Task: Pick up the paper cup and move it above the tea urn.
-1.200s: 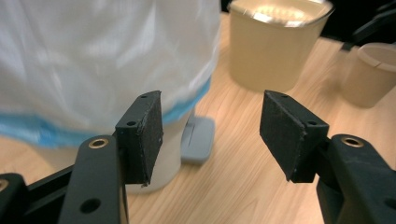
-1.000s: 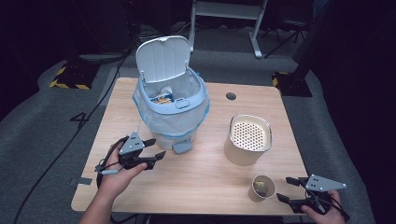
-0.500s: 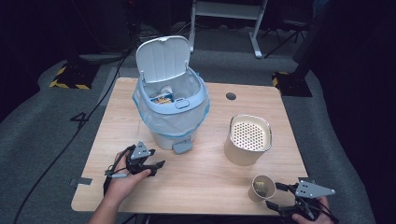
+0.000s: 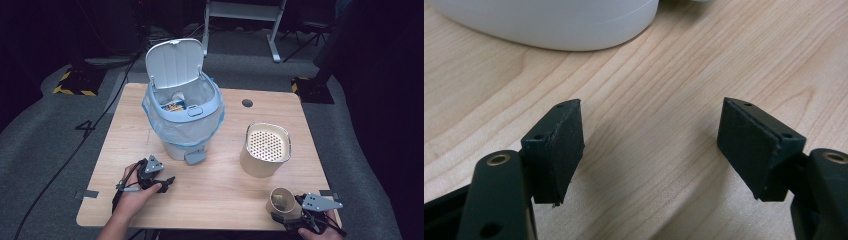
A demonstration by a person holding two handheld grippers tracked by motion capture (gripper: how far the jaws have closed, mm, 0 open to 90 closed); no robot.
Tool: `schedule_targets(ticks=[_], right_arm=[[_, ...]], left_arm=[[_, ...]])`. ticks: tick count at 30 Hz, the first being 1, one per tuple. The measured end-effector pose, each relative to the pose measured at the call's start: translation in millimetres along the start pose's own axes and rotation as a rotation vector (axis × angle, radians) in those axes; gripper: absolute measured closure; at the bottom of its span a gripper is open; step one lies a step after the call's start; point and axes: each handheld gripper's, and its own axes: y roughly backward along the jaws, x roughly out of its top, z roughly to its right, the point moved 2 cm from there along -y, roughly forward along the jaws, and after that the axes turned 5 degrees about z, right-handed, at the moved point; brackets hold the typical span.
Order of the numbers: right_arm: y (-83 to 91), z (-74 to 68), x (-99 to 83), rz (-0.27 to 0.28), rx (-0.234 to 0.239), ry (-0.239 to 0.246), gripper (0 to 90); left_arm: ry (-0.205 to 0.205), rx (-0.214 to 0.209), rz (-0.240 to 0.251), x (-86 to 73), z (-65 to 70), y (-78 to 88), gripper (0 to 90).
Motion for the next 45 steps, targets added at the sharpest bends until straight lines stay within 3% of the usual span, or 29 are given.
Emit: schedule_targets(ticks=[7, 10, 19, 29, 45], right_arm=[[-3.8, 0.5, -3.3, 0.024, -0.030, 0.014, 26.6], [-2.8, 2.5, -4.3, 0.037, -0.023, -0.005, 27.5], [2.9, 5.6, 5.0, 0.059, -0.017, -0.001, 28.4], [19.3, 14.2, 37.4, 0.066, -0.013, -0.010, 28.9], [35.7, 41.8, 96.5, 0.071, -0.054, 0.027, 29.1]], left_arm=[[0.015, -0.004, -0.003, -0.1, -0.2, -0.2, 25.6], [0.014, -0.004, -0.003, -0.1, -0.2, -0.2, 25.5], [0.014, -0.003, -0.004, -0.1, -0.2, -0.2, 25.6], [0.013, -0.003, -0.004, -0.1, -0.2, -0.2, 25.5], [0.006, -0.013, -0.004, 0.1, -1.1, -0.5, 25.6]])
